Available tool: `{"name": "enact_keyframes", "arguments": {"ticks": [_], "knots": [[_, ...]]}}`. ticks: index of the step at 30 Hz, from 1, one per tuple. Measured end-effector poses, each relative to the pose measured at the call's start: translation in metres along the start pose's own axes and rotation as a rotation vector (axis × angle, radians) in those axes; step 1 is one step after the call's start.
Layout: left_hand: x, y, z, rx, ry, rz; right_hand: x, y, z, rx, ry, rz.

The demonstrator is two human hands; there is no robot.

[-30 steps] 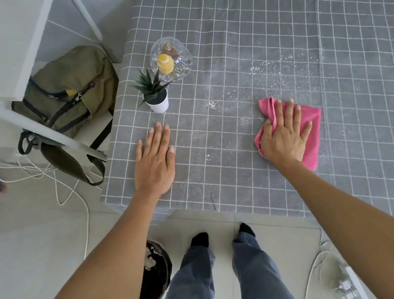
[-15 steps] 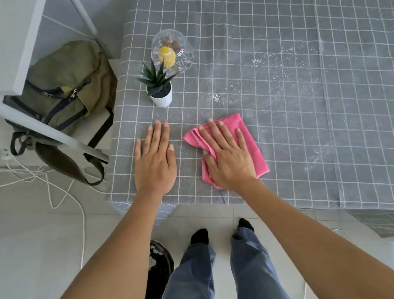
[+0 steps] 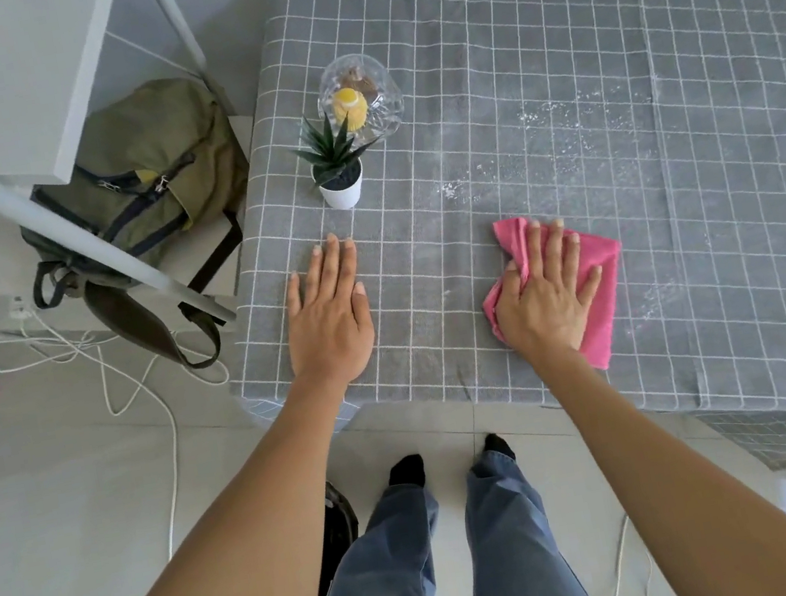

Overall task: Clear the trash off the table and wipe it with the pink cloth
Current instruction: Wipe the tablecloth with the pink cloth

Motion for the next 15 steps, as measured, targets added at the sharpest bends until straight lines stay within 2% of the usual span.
{"name": "enact_keyframes", "arguments": {"ticks": [4, 7, 11, 15], "knots": [[0.000, 0.001, 0.000, -0.007, -0.010, 0.000, 0.030, -0.041, -0.076, -0.287, -0.084, -0.082], [-0.001, 0.000, 0.000, -0.006, -0.008, 0.006, 0.039, -0.063, -0.098, -0.411, -0.053, -0.106], [-0.002, 0.002, 0.000, -0.011, -0.014, 0.003, 0.030, -0.055, -0.082, -0.457, -0.075, -0.091], [-0.002, 0.002, -0.001, -0.015, -0.012, 0.006, 0.020, -0.038, -0.038, -0.319, -0.080, -0.071]]}}
Point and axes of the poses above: each hand's wrist, its own y-axis towards the middle knuckle, its own x-axis out of the palm, z = x × y, the point moved 9 cm from there along y, towards the middle knuckle, and after that the axes turned 5 degrees about -z, right-handed, at the moved point
